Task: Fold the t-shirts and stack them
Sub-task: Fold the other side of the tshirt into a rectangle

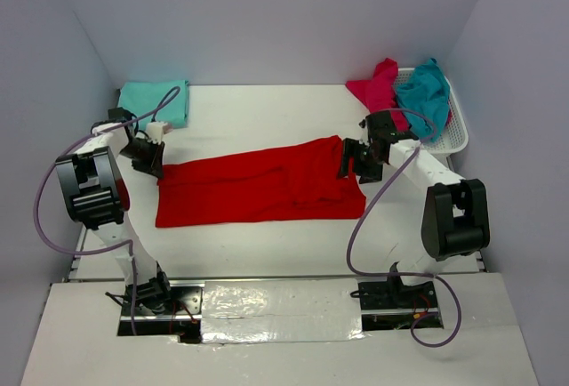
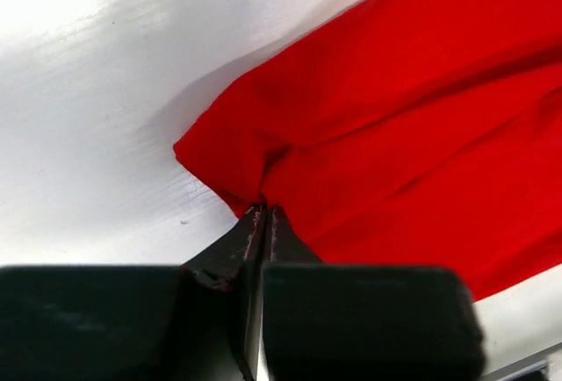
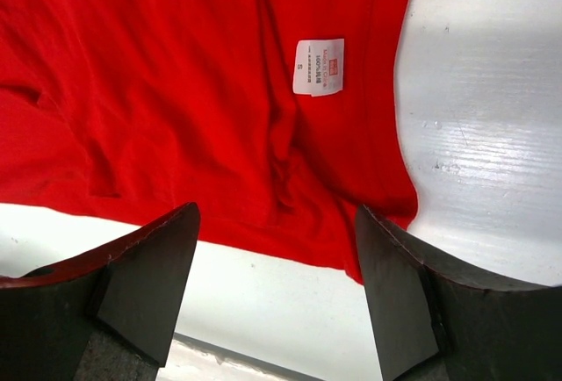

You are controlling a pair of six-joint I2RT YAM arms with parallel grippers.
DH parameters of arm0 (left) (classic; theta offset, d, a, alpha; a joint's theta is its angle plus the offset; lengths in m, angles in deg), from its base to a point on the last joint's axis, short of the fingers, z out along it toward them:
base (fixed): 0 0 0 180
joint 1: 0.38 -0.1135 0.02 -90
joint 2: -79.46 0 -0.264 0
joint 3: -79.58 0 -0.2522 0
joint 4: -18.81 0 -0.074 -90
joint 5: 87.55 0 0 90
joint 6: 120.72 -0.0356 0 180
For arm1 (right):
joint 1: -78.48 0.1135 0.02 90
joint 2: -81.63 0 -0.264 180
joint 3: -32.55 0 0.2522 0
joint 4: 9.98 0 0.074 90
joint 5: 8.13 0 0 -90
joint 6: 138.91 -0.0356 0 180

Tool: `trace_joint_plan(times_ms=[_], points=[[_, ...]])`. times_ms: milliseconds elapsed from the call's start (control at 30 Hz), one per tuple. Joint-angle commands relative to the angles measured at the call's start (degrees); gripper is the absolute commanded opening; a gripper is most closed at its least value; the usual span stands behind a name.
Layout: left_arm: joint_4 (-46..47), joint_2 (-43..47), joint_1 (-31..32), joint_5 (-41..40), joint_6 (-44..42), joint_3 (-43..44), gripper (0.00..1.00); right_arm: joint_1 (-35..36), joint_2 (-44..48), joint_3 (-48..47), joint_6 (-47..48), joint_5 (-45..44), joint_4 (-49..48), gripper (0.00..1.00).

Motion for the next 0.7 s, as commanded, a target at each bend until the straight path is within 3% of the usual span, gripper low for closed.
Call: trace_joint_plan(times_ms=[0, 133, 300, 400, 500, 633, 667], points=[[-0.2, 1.0, 0.0, 3.3, 0.1, 0.1, 0.09, 0.5, 2.8, 1.2, 0.5, 0.5, -0.5, 0.78], [-0.1, 2.5, 0.0, 3.2, -2.6, -1.2, 0.0, 0.5, 3.5, 2.7, 0.3, 0.9, -0.6, 0.78], [1.2, 8.1, 0.0, 6.1, -10.3, -6.3, 0.0, 0.5, 5.1, 5.6, 0.3, 2.2, -0.5, 0.76], [3.7, 13.0, 0.0, 5.9, -20.8, -13.4, 0.0, 0.4, 6.5, 7.0, -0.8, 4.2, -0.1, 0.76], [6.6, 16.1, 0.0, 4.0, -22.4, -15.8, 0.0, 0.6, 7.7, 8.9, -2.4, 6.6, -0.7, 0.75], [5.8, 15.3, 0.0, 5.7, -21.1, -13.7, 0.0, 2.5, 7.8, 10.2, -4.0, 6.6, -4.1, 0.62], [5.3, 14.8, 0.0, 6.1, -20.6, -13.1, 0.0, 3.3, 6.4, 9.3, -4.0, 6.7, -4.3, 0.54]])
